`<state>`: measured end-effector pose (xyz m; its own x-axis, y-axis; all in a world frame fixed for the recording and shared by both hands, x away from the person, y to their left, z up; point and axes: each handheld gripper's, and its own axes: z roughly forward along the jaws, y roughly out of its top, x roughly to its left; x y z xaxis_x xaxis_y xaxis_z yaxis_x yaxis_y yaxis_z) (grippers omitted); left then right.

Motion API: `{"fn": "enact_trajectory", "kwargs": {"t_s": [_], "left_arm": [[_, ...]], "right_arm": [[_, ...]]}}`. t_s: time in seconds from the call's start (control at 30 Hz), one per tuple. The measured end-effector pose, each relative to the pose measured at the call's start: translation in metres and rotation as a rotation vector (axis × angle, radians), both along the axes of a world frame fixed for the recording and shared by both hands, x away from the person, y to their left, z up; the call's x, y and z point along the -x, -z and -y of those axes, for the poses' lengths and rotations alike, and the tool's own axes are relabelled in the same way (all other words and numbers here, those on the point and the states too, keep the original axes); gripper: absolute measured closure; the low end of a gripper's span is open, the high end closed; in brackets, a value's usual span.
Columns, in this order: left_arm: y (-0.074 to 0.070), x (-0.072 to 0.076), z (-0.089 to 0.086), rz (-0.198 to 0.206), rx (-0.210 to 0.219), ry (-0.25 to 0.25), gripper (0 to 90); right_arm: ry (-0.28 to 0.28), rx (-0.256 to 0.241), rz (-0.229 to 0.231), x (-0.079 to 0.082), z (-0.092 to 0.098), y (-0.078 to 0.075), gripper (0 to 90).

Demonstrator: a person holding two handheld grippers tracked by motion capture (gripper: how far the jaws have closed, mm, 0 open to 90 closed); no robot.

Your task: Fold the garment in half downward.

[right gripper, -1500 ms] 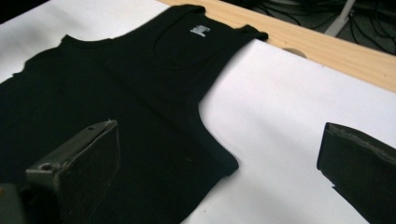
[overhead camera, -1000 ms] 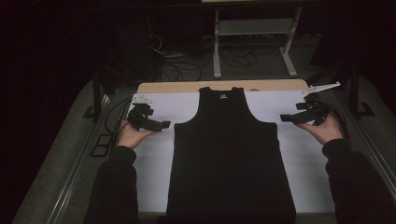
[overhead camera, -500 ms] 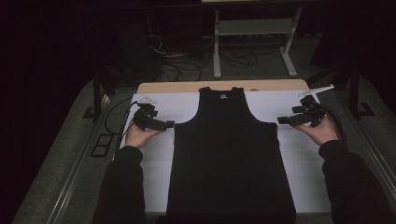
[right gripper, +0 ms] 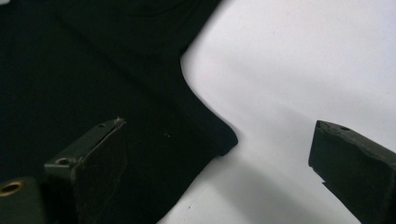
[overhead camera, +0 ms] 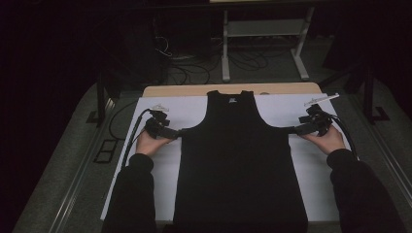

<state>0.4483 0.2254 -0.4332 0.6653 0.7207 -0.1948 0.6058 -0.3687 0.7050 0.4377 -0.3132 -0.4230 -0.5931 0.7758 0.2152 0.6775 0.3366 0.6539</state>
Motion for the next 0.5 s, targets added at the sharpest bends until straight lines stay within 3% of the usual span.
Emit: {"fn": "enact_trajectory", "kwargs": {"t_s": [0.33, 0.5], "left_arm": [[0.006, -0.001, 0.006, -0.002, 0.013, 0.0, 0.0], [0.01, -0.003, 0.007, -0.035, 0.022, 0.009, 0.0]], "right_arm": [[-0.019, 0.009, -0.022, -0.001, -0.004, 0.012, 9.9], [-0.02, 0.001, -0.031, -0.001, -0.006, 0.017, 13.5]]}}
